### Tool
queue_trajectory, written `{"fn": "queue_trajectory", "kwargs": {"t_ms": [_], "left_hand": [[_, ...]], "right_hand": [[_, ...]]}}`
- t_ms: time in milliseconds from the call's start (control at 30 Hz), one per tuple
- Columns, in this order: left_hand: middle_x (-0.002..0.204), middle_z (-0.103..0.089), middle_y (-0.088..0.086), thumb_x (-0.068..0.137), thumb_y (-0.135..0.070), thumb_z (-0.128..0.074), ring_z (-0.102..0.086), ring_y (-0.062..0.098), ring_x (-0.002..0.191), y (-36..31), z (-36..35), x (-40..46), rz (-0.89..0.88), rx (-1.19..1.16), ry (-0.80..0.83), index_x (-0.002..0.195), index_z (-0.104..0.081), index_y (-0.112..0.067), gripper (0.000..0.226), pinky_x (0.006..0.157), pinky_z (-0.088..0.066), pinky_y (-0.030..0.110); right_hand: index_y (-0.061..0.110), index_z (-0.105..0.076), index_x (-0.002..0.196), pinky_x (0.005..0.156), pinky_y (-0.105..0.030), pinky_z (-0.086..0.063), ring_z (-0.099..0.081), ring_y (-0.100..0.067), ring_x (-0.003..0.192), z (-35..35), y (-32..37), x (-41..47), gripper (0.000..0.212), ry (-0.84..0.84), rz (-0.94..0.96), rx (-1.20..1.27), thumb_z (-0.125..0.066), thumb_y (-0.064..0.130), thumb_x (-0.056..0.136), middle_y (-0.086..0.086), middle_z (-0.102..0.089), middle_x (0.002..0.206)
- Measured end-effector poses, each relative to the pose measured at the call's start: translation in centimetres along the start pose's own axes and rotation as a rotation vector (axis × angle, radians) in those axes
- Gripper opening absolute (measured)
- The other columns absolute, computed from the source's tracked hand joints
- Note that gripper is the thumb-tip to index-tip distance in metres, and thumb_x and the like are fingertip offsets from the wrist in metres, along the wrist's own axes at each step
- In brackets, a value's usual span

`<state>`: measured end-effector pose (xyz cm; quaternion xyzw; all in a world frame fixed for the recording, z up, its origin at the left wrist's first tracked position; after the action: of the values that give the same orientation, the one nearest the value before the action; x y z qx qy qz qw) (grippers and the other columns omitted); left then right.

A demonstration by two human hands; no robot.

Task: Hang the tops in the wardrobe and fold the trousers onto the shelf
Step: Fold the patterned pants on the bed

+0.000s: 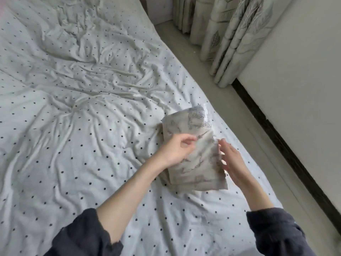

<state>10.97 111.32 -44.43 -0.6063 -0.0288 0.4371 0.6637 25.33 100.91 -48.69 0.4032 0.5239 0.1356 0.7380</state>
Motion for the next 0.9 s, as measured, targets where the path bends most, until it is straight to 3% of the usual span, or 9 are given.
{"fn": "queue_trajectory", "kwargs": {"t_ms": [133,200,300,400,467,533,667,800,900], "left_hand": [[0.149,-0.038,0.002,0.095,-0.011,-0.05,-0.034,0.016,0.136,3.4,1.9,1.6,-0.133,0.576,-0.042,0.14,-0.044,-0.019,0.046,0.108,-0.015,0.015],[0.155,-0.025,0.003,0.097,-0.018,-0.048,-0.022,0.018,0.142,5.7,2.2,2.0,-0.142,0.658,0.014,0.144,-0.036,-0.022,0.049,0.113,-0.009,0.022],[0.146,-0.038,0.011,0.096,-0.017,-0.051,-0.034,0.024,0.136,7.5,2.0,2.6,-0.103,0.526,-0.097,0.142,-0.039,-0.013,0.048,0.11,-0.019,0.024],[0.127,-0.053,0.014,0.093,-0.015,-0.056,-0.054,0.025,0.113,8.1,2.3,4.0,-0.019,0.336,-0.31,0.137,-0.044,-0.007,0.046,0.102,-0.039,0.033],[0.112,-0.058,0.008,0.092,-0.018,-0.059,-0.059,0.022,0.101,8.1,2.6,5.7,0.145,0.026,-0.35,0.127,-0.052,-0.005,0.037,0.096,-0.046,0.035],[0.104,-0.065,0.006,0.088,-0.023,-0.065,-0.063,0.024,0.101,8.0,2.5,7.5,0.288,-0.282,-0.334,0.103,-0.061,-0.01,0.021,0.093,-0.05,0.042],[0.103,-0.07,0.011,0.061,-0.032,-0.083,-0.067,0.023,0.095,7.5,2.7,10.4,0.346,-0.243,-0.359,0.096,-0.064,-0.01,0.045,0.088,-0.054,0.041],[0.103,-0.069,0.015,0.07,-0.005,-0.078,-0.066,0.023,0.089,7.7,3.3,10.2,0.416,-0.313,-0.436,0.085,-0.064,-0.011,0.021,0.078,-0.053,0.033],[0.094,-0.069,0.011,0.075,-0.003,-0.073,-0.062,0.02,0.075,7.7,4.4,6.7,0.432,-0.366,-0.462,0.082,-0.063,-0.014,0.017,0.066,-0.053,0.031]], "right_hand": [[0.012,-0.038,0.143,0.113,-0.037,-0.022,-0.03,-0.025,0.139,-0.1,-0.7,-0.1,0.049,-0.309,0.295,-0.634,-0.047,0.029,0.098,-0.011,-0.031,0.152],[0.016,-0.035,0.145,0.116,-0.044,-0.018,-0.021,-0.029,0.143,-2.5,-1.3,-0.1,0.052,-0.249,0.44,-0.835,-0.046,0.032,0.097,-0.011,-0.022,0.155],[0.027,-0.019,0.15,0.117,-0.047,-0.007,-0.006,-0.023,0.147,-5.4,-3.8,0.6,0.062,-0.033,0.384,-1.03,-0.026,0.055,0.095,-0.001,-0.007,0.16],[0.029,-0.01,0.151,0.117,-0.049,-0.001,0.002,-0.023,0.147,-6.2,-5.1,1.1,0.086,0.006,0.373,-1.046,-0.007,0.072,0.076,0.0,0.0,0.16],[0.03,-0.009,0.151,0.115,-0.052,0.0,0.003,-0.026,0.147,-6.3,-5.6,1.3,0.099,0.019,0.402,-1.078,-0.012,0.081,0.066,-0.003,0.001,0.16],[0.031,-0.008,0.151,0.113,-0.055,0.001,0.004,-0.029,0.146,-6.4,-6.0,1.2,0.104,0.025,0.422,-1.14,-0.025,0.085,0.064,-0.005,0.004,0.159],[0.03,-0.013,0.148,0.11,-0.062,-0.009,-0.008,-0.036,0.145,-7.0,-6.4,1.3,0.093,-0.002,0.462,-1.179,-0.061,0.059,0.073,-0.01,-0.008,0.159],[0.029,-0.03,0.138,0.103,-0.065,-0.03,-0.035,-0.039,0.135,-6.0,-6.0,1.3,0.095,-0.015,0.544,-1.208,-0.079,0.04,0.057,-0.012,-0.036,0.149],[0.028,-0.037,0.142,0.107,-0.061,-0.024,-0.028,-0.036,0.139,-5.4,-5.4,-0.2,0.086,0.047,0.611,-1.2,-0.076,0.024,0.065,-0.009,-0.032,0.151]]}}
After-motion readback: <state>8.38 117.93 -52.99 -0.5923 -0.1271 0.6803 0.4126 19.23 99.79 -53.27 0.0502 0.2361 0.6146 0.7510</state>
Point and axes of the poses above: each hand's wrist, its own x-axis towards the middle knuckle, its own z-axis out of the back of the hand, y = z × x, the point moved 5 cm from there along x, towards the middle knuckle
